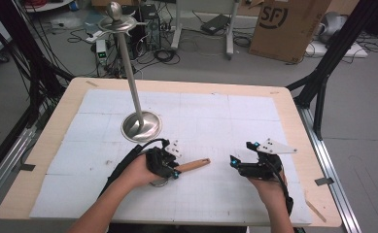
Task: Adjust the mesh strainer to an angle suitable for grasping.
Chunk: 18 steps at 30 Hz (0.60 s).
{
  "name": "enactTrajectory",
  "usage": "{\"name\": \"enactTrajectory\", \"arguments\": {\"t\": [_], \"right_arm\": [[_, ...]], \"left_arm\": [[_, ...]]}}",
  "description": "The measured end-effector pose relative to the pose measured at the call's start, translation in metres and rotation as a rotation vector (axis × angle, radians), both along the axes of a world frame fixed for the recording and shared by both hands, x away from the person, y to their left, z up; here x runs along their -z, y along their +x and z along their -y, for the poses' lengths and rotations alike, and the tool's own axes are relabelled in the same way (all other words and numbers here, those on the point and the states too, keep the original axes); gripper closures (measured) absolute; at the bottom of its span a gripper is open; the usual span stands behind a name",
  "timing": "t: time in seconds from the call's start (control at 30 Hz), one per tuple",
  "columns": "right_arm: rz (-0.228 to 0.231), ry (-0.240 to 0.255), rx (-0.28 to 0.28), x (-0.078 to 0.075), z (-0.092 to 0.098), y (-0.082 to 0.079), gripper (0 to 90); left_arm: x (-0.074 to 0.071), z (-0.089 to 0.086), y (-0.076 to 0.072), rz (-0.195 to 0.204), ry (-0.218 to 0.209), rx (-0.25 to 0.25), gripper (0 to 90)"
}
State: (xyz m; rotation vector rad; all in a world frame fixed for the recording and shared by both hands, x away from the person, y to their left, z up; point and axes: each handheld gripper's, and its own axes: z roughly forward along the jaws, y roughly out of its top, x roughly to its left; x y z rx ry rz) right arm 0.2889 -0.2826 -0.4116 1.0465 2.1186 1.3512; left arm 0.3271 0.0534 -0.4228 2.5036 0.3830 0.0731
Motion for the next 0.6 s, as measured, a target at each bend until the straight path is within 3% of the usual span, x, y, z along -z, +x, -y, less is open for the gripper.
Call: {"name": "enactTrajectory", "arguments": {"t": [0.33, 0.6], "right_arm": [[-0.004, -0.001, 0.000, 0.000, 0.000, 0.000, 15.9], [-0.007, -0.001, 0.000, 0.001, 0.000, 0.000, 15.9]], "left_arm": [[-0.001, 0.000, 0.002, -0.006, 0.015, -0.016, 63.8], [-0.004, 0.011, 0.004, -0.004, 0.076, 0.003, 63.7]]}}
